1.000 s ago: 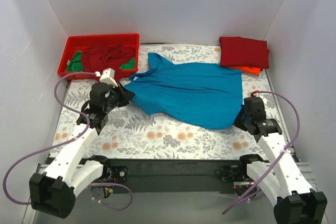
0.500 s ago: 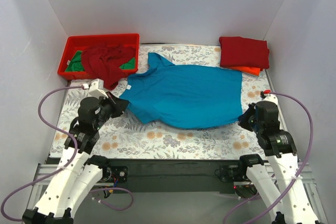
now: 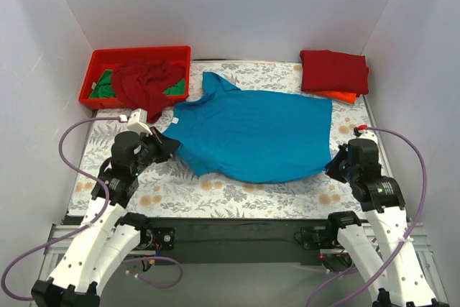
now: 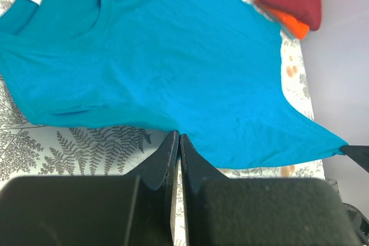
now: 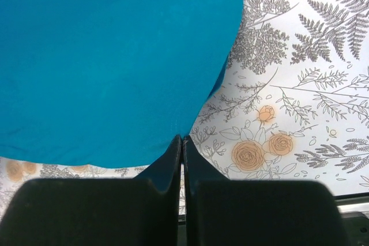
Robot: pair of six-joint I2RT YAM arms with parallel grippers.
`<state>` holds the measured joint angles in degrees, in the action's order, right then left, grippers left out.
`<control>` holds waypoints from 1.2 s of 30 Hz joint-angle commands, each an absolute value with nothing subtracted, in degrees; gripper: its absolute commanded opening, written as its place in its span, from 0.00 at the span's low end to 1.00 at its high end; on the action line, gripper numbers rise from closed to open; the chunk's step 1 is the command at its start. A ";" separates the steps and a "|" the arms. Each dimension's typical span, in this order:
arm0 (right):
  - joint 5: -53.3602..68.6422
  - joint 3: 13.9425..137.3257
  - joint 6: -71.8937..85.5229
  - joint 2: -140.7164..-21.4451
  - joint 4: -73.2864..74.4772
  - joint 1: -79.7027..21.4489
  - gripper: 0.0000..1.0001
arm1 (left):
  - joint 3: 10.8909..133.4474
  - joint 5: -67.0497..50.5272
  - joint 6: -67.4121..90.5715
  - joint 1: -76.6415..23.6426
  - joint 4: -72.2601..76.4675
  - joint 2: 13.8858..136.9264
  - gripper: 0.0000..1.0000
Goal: Fold and stack the t-shirts
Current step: Fold the tshirt
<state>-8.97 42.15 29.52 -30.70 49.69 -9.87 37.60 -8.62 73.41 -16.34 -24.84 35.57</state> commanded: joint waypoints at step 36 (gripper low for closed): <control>-22.94 54.05 24.26 -73.28 34.37 -3.78 0.01 | 62.75 -5.10 65.57 -17.75 -7.47 84.98 0.00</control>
<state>-21.12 51.27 26.11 -71.02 35.75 -5.15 59.13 -6.35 67.26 -17.50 -8.51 83.44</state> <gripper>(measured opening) 0.020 0.010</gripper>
